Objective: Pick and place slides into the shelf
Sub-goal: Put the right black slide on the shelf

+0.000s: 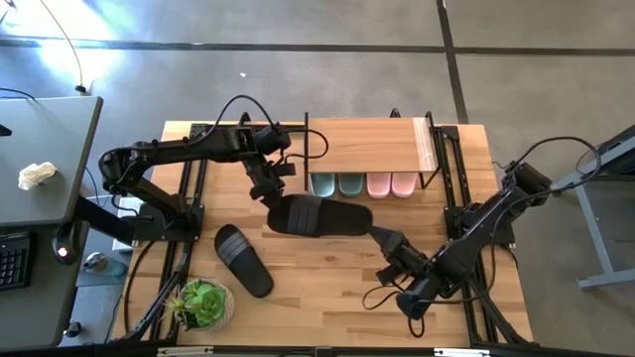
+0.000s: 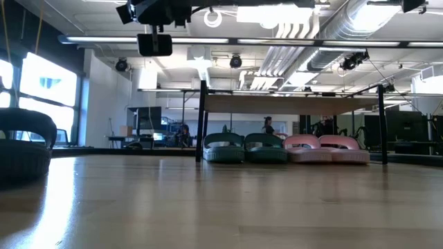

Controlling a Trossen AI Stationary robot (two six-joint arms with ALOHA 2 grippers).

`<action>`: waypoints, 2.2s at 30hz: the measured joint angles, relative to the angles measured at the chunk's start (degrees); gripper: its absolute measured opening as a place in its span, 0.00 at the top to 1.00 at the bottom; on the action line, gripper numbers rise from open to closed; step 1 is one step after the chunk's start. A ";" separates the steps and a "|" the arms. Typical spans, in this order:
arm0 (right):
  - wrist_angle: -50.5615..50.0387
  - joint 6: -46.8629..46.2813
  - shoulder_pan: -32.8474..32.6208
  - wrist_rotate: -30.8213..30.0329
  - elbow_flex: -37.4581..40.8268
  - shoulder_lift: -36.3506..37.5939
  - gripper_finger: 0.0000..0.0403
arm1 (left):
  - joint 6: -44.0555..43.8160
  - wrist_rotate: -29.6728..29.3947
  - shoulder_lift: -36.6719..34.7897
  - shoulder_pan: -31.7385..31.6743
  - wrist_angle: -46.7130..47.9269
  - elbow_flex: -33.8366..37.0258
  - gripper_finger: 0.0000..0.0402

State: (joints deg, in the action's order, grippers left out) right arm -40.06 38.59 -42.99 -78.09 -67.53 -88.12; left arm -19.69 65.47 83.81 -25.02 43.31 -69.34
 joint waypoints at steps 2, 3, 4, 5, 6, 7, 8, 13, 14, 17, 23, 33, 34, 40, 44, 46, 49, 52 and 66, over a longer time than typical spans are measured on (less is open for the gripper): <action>0.00 0.02 -0.89 -0.13 0.00 -0.02 0.57 | 0.21 -0.18 0.00 0.03 -0.20 0.00 0.92; 0.12 -0.15 -1.30 -0.45 0.00 -0.02 0.57 | 0.21 -0.18 0.00 0.03 -0.20 0.00 0.92; 0.39 -0.34 -1.68 -1.04 0.00 -0.02 0.57 | 0.21 -0.24 0.02 0.01 -0.20 0.00 0.92; 0.61 -0.44 -1.86 -1.37 0.00 -0.02 0.57 | 0.19 -0.23 0.02 0.01 -0.18 0.00 0.93; 0.64 -0.30 -2.02 -1.60 0.00 -0.02 0.57 | 0.19 -0.22 0.02 0.01 -0.18 0.00 0.93; 0.60 0.04 -1.98 -1.77 0.00 -0.02 0.57 | 0.18 -0.23 0.02 0.01 -0.15 0.00 0.93; 0.58 0.25 -1.68 -1.85 0.00 -0.02 0.57 | 0.16 -0.24 0.02 0.01 -0.07 0.00 0.93; 0.63 2.03 1.05 -0.02 0.00 -0.02 0.57 | -0.07 -0.57 0.02 1.15 0.00 0.00 0.92; 1.05 2.85 1.61 0.43 0.00 -0.02 0.57 | -0.07 -0.53 0.02 1.26 0.02 0.00 0.91; 2.14 4.47 3.27 0.62 0.00 -0.02 0.57 | -0.07 -0.62 0.02 2.45 0.03 0.00 0.93; 4.99 4.44 4.57 2.94 0.00 -0.02 0.62 | -0.20 -0.86 0.02 2.58 0.21 0.00 0.92; 9.43 7.56 3.72 3.41 0.00 -0.02 0.84 | 2.08 -1.23 0.00 2.59 0.19 0.00 0.90; 9.44 7.56 3.72 3.39 0.01 -0.02 0.85 | 3.04 -1.25 0.00 2.59 0.12 0.00 0.88; 9.46 6.09 3.11 3.25 0.02 -0.02 0.87 | 12.16 -1.27 -0.02 2.54 -0.84 0.00 0.69; 9.34 4.86 1.92 2.50 0.02 -0.02 0.87 | 15.01 -1.49 -0.02 2.54 -2.19 0.00 0.56; 9.23 3.90 1.45 1.67 0.02 -0.02 0.87 | 15.01 -1.49 -0.02 2.54 -4.21 0.00 0.50; 9.01 1.67 1.11 -0.25 0.04 -0.03 0.87 | 14.43 -1.49 -0.04 2.28 -6.83 0.00 0.42; 8.91 0.03 0.83 -1.46 0.04 -0.03 0.87 | 13.10 -1.49 -0.07 0.70 -8.02 -0.02 0.36; -5.99 -24.20 1.23 0.29 0.04 -0.04 0.87 | 10.22 -1.88 -1.12 -11.19 -11.46 -0.02 0.31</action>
State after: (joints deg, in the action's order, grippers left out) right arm -46.05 14.38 -41.75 -77.80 -67.48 -88.16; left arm -9.47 63.59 82.69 -36.22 31.85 -69.36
